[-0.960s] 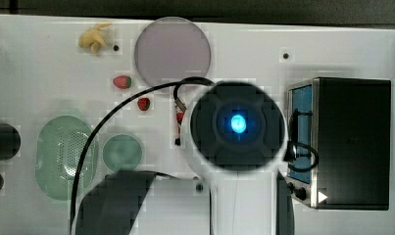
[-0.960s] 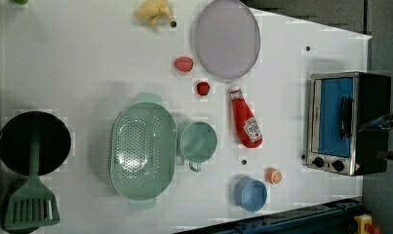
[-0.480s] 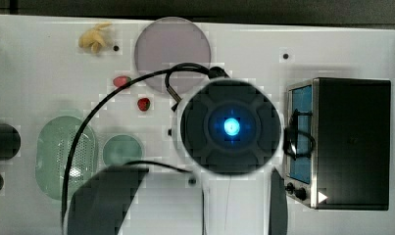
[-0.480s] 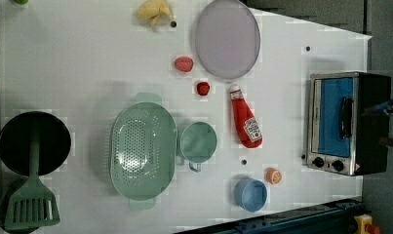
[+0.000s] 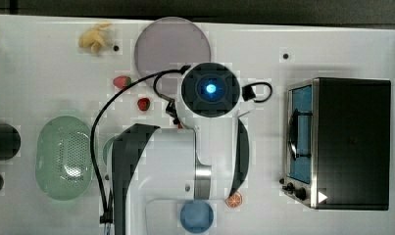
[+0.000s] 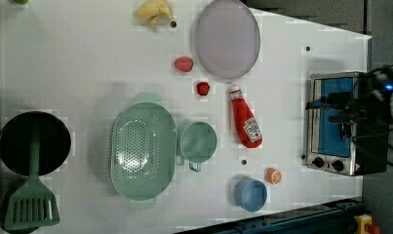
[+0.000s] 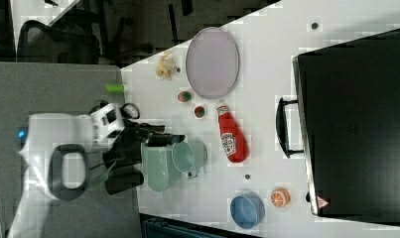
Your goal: Pick Ketchup from the table and place it in strainer.
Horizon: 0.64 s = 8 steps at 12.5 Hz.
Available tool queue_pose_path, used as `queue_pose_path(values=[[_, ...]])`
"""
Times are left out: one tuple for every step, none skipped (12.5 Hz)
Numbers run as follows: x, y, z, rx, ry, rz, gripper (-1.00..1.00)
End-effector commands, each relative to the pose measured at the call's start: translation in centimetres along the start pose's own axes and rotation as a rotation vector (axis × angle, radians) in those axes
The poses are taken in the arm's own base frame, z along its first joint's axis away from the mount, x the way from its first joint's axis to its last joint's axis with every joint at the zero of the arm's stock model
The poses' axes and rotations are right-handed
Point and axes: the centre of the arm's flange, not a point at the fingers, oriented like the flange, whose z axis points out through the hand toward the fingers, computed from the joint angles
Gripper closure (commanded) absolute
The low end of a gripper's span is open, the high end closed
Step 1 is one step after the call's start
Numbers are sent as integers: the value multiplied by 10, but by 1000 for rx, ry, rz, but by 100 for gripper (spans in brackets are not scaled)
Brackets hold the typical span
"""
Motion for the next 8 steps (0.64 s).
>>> queue_pose_path(values=[[-11, -6, 19, 4, 46, -448, -100], [-14, -4, 34, 2, 47, -511, -100], [-18, -2, 49, 1, 47, -541, -100], [-22, 0, 65, 1, 53, -540, -100], [-25, 2, 79, 2, 60, -538, -100], [-29, 4, 95, 2, 58, -538, -100], [-33, 6, 110, 2, 47, -538, -100], [-37, 7, 125, 0, 34, -541, -100]])
